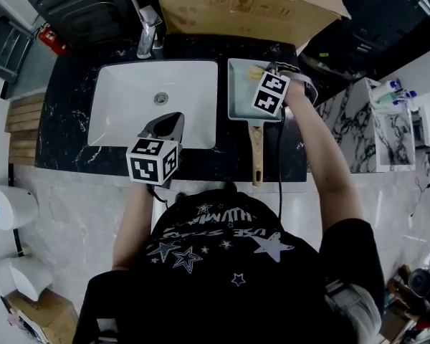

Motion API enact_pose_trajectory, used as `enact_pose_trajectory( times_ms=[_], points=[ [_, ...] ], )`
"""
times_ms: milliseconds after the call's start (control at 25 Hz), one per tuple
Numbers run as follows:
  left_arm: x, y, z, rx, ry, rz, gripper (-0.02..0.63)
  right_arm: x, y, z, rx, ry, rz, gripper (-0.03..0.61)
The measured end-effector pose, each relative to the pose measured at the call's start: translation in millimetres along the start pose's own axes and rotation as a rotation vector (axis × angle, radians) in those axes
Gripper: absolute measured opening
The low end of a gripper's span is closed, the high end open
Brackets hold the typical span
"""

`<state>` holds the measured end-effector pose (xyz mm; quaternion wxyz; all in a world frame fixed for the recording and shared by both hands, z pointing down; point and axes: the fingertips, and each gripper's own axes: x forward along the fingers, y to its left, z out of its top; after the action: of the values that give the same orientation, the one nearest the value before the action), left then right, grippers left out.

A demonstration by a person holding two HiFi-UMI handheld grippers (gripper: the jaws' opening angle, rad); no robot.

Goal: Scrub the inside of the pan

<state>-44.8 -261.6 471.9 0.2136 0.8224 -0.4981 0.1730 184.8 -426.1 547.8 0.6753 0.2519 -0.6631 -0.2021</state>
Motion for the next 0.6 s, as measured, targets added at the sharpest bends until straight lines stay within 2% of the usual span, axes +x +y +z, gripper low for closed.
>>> enact_pose_trajectory(
  times_ms=[600],
  points=[
    [-13.6, -9.1, -11.0, 0.011, 0.005, -0.031, 0.008, -32.7, 43.4, -4.2, 0.017, 0.018, 0.095, 0.078]
  ],
)
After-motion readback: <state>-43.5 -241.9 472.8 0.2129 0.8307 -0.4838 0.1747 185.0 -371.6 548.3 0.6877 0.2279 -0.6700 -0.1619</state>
